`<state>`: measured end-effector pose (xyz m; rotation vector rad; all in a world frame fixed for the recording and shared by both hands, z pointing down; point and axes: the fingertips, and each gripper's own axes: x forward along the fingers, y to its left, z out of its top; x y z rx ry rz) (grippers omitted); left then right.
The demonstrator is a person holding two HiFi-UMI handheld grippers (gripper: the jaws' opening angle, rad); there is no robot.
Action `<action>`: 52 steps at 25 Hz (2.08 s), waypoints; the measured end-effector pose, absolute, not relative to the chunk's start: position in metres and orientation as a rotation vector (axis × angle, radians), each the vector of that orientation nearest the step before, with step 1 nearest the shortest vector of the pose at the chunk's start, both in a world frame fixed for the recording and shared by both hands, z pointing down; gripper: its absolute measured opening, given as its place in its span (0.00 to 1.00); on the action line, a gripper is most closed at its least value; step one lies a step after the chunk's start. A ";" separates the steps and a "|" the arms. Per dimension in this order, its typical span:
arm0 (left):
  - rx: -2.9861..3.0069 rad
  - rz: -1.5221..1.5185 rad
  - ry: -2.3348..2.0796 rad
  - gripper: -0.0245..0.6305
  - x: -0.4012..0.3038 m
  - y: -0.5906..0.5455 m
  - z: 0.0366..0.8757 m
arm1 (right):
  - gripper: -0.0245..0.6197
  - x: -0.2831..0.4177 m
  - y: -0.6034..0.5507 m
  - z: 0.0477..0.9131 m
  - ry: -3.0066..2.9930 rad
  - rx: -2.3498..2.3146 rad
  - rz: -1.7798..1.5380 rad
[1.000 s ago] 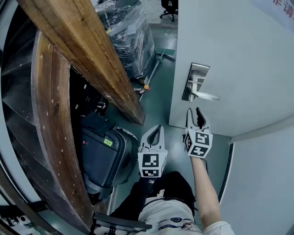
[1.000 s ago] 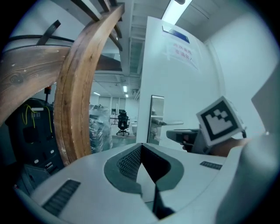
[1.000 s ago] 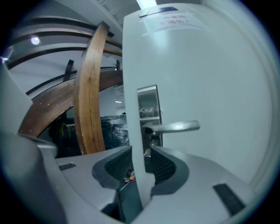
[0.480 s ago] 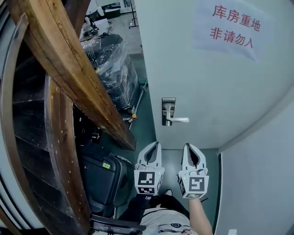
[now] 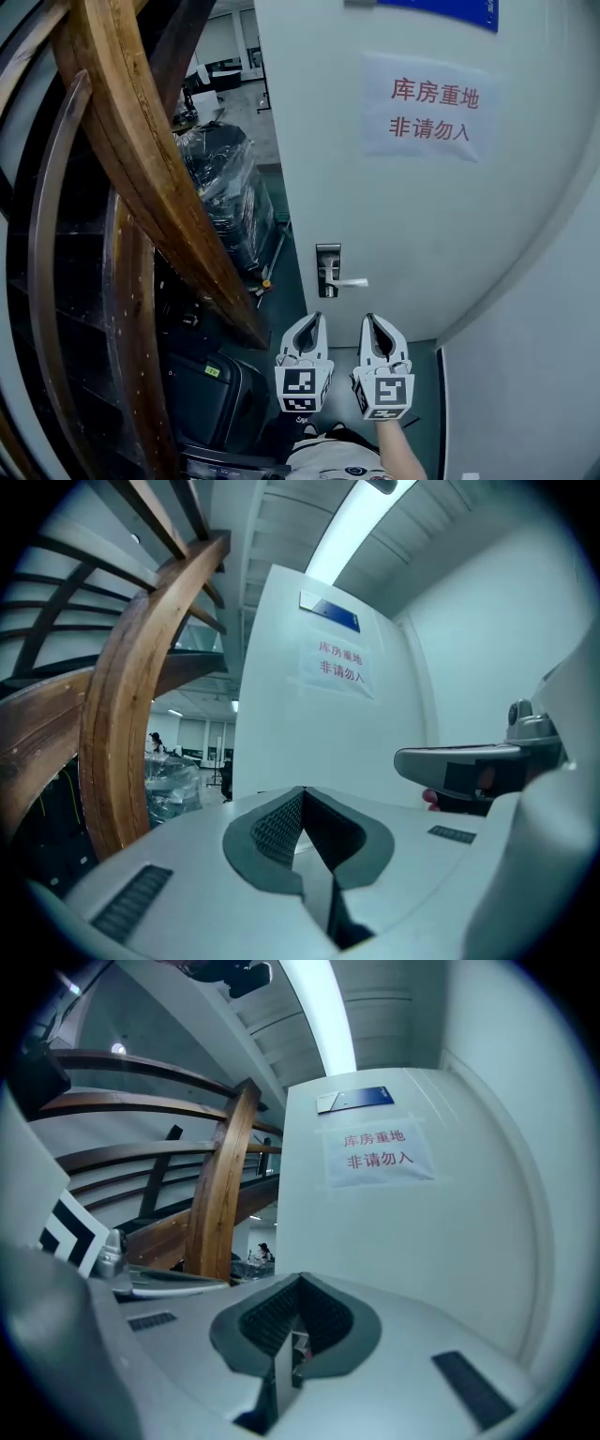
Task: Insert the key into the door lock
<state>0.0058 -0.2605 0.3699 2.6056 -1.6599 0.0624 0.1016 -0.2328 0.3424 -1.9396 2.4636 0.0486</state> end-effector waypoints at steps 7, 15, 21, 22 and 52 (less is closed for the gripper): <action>2.633 0.057 -1.654 0.04 0.012 -0.259 0.364 | 0.05 0.105 -0.233 0.334 2.447 -1.938 0.075; 2.634 0.070 -1.664 0.04 0.006 -0.263 0.365 | 0.05 0.103 -0.238 0.336 2.449 -1.935 0.070; 2.635 0.075 -1.655 0.04 0.007 -0.266 0.367 | 0.05 0.104 -0.241 0.337 2.455 -1.942 0.072; 2.636 0.077 -1.653 0.04 0.008 -0.266 0.367 | 0.05 0.104 -0.241 0.337 2.455 -1.942 0.071; 2.621 0.085 -1.656 0.04 0.003 -0.275 0.373 | 0.05 0.103 -0.254 0.352 2.463 -1.934 -0.015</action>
